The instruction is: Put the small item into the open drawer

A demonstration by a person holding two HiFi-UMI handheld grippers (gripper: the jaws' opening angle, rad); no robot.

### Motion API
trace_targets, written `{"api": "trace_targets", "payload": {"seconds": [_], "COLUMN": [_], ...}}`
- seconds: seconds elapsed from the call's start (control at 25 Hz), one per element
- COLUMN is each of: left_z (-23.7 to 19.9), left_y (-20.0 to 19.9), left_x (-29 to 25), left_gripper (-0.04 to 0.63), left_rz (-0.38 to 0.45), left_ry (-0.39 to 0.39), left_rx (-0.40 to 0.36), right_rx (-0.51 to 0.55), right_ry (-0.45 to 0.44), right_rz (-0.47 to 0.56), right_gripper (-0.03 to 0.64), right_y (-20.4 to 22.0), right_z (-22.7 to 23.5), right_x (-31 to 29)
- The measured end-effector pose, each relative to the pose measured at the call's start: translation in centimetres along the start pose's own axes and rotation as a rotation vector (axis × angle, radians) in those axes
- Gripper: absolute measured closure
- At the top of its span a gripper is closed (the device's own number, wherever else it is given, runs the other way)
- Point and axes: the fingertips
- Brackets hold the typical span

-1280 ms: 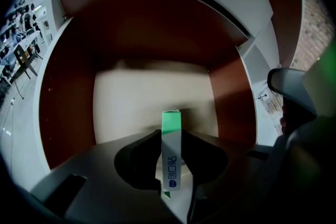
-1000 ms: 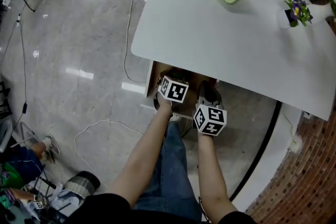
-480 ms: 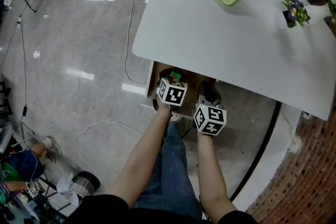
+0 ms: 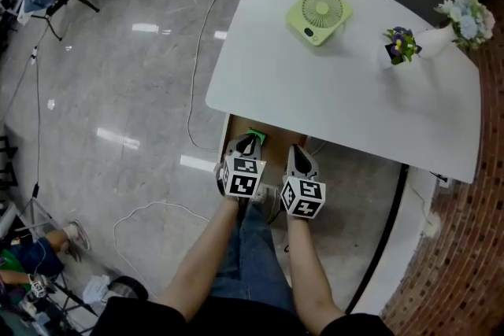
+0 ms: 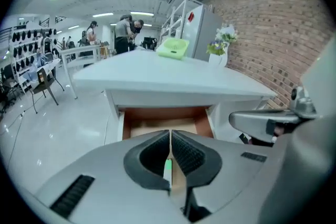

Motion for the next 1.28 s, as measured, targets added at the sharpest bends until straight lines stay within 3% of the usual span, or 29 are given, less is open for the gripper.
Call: {"api": "trace_targets", "payload": {"seconds": [0.36,0.68,0.96,1.28], "left_z": [1.6,3.3,4.7,6.2], "left_y": [-11.8,-22.2,-27.1,-28.1], "left_x": [11.5,19.4,24.3,25.8], "left_gripper": [0.572,0.574,0.572,0.574], "left_rz": [0.269,0.503,0.631,0.680], "left_ry": [0.042,0.055,0.047,0.059], "left_rx": [-0.117,-0.204,-0.267,-0.291], "right_rx": [0.005,0.093,0.118,0.154], "right_ry": [-0.006,0.004,0.039,0.059], "right_rz": [0.132,0.343,0.487,0.589], "right_gripper": [0.615,0.615,0.615,0.615], "right_y": [-8.7,-19.2,-24.5,-27.8], "right_z": [-2.4,-2.7,-1.2,-0.7], "right_x": [7.6,13.8,18.6,21.5]}}
Point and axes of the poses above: the fingertips, and each gripper's own axes: x backward along the fingers, z to its right, y out of its underside, and after that the axes turned 2 degrees about -z, right-handed
